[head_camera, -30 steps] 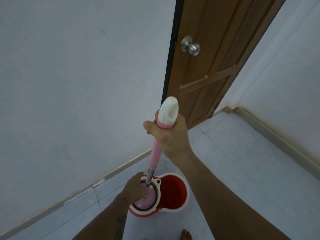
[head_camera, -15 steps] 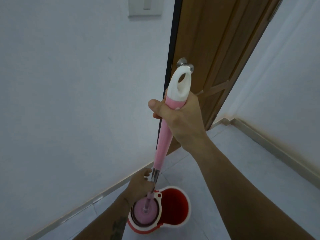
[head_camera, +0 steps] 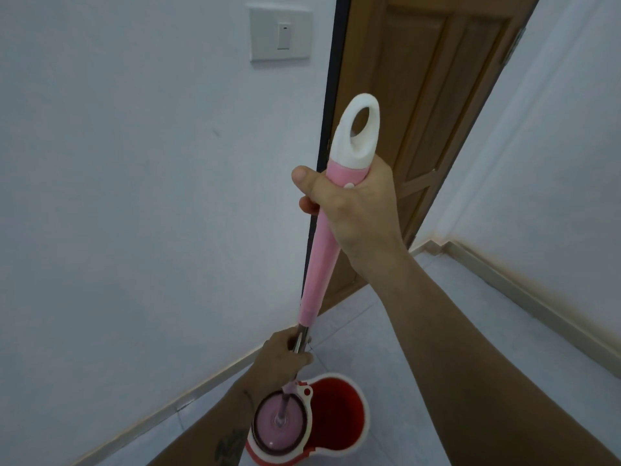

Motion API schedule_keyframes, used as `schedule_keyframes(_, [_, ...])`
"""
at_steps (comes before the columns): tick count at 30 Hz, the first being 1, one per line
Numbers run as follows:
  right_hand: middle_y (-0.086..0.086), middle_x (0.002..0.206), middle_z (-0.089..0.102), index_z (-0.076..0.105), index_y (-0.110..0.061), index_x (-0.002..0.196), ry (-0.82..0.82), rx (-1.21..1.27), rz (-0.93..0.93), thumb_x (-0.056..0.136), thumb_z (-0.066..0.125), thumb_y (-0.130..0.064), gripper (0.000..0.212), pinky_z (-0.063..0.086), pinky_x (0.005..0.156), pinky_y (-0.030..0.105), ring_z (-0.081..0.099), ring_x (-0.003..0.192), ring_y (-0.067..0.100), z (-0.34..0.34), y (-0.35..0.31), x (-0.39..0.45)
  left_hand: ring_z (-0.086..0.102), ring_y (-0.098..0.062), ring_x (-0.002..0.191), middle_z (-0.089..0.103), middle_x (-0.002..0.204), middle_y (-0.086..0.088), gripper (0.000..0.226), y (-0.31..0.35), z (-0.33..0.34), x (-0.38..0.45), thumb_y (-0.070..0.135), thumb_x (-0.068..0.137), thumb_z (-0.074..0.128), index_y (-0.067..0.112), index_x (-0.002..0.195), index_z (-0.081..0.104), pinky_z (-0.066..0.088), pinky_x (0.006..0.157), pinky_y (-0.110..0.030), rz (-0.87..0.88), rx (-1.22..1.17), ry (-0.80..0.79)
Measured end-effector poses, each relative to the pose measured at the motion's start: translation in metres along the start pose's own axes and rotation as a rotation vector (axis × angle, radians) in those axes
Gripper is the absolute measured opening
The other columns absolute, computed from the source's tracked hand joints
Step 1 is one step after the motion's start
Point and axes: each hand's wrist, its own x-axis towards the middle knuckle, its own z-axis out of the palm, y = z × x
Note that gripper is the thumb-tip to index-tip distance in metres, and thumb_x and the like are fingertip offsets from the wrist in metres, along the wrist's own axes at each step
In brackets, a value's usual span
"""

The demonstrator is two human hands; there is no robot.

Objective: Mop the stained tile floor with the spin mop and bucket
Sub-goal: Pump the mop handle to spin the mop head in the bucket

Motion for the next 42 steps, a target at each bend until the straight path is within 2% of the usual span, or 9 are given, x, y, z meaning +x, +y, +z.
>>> schedule_keyframes(2, [0.005,0.092,0.065,0.050,-0.028,0.096,0.007,-0.003,0.009,0.082,0.076,-0.024,0.030,0.055,0.059,0.013,0.069,0.070,0.015,0.000,-0.001,0.000,0.068,-0.017,0.089,0.070,0.095,0.002,0.019,0.003,0.001,0.000,0.018,0.082,0.073,0.027,0.096,0.065,0.056,0.084,-0.030,-0.004,-0.027,0.008])
schedule_keyframes(4, [0.003,0.091,0.064,0.051,-0.026,0.100,0.013,-0.014,0.022,0.082,0.077,-0.025,0.031,0.058,0.063,0.017,0.069,0.070,0.014,0.001,-0.001,-0.001,0.067,-0.017,0.089,0.070,0.093,0.002,0.013,0.006,0.002,0.000,0.018,0.085,0.072,0.024,0.095,0.065,0.055,0.085,-0.030,-0.015,-0.043,0.021])
schedule_keyframes(7, [-0.001,0.090,0.064,0.052,-0.023,0.106,0.014,-0.043,0.030,0.082,0.076,-0.027,0.034,0.060,0.068,0.022,0.069,0.070,0.014,0.001,-0.003,-0.002,0.062,-0.015,0.076,0.066,0.082,0.001,0.002,0.012,0.001,-0.001,0.018,0.089,0.067,0.018,0.089,0.065,0.052,0.079,-0.028,-0.001,-0.024,0.025])
schedule_keyframes(11, [0.003,0.089,0.065,0.051,-0.028,0.096,0.008,-0.029,0.030,0.082,0.077,-0.025,0.030,0.058,0.061,0.017,0.068,0.066,0.012,0.002,-0.006,-0.004,0.049,-0.014,0.062,0.056,0.072,-0.001,0.012,0.016,0.004,0.001,0.025,0.091,0.063,0.014,0.087,0.062,0.046,0.064,-0.025,-0.038,0.021,0.005])
schedule_keyframes(14, [0.003,0.087,0.065,0.050,-0.030,0.092,0.009,-0.042,0.025,0.081,0.077,-0.025,0.030,0.060,0.063,0.022,0.069,0.064,0.012,0.004,-0.005,-0.006,0.049,-0.014,0.062,0.054,0.070,-0.002,0.015,0.019,0.008,0.004,0.028,0.092,0.061,0.013,0.088,0.061,0.045,0.063,-0.024,-0.098,0.044,0.008])
schedule_keyframes(18, [0.001,0.087,0.065,0.052,-0.027,0.100,0.014,-0.066,0.032,0.082,0.077,-0.027,0.031,0.062,0.068,0.026,0.070,0.068,0.014,0.003,-0.003,-0.007,0.051,-0.015,0.064,0.055,0.070,-0.001,0.016,0.020,0.009,0.004,0.028,0.091,0.063,0.014,0.086,0.061,0.047,0.066,-0.025,-0.122,0.026,0.009])
schedule_keyframes(24, [0.002,0.088,0.065,0.051,-0.027,0.099,0.012,-0.080,0.034,0.082,0.077,-0.027,0.031,0.060,0.064,0.021,0.069,0.065,0.012,0.002,-0.003,-0.009,0.050,-0.015,0.064,0.052,0.069,0.000,0.015,0.022,0.009,0.002,0.027,0.090,0.063,0.015,0.082,0.058,0.046,0.067,-0.025,-0.143,0.042,-0.005])
schedule_keyframes(31, [0.011,0.087,0.066,0.050,-0.028,0.091,0.035,-0.087,0.039,0.083,0.076,-0.026,0.027,0.048,0.049,0.007,0.064,0.056,0.004,0.001,-0.006,-0.009,0.047,-0.010,0.058,0.051,0.066,0.002,0.014,0.027,0.008,-0.001,0.026,0.092,0.062,0.017,0.082,0.058,0.043,0.060,-0.020,-0.129,0.049,-0.004])
schedule_keyframes(42, [0.005,0.084,0.065,0.049,-0.028,0.094,0.005,-0.088,0.054,0.083,0.075,-0.026,0.028,0.048,0.050,0.007,0.064,0.059,0.009,0.004,-0.006,-0.010,0.048,-0.011,0.062,0.050,0.067,0.001,0.015,0.026,0.005,-0.003,0.024,0.094,0.060,0.017,0.080,0.057,0.044,0.065,-0.021,-0.126,0.055,-0.028])
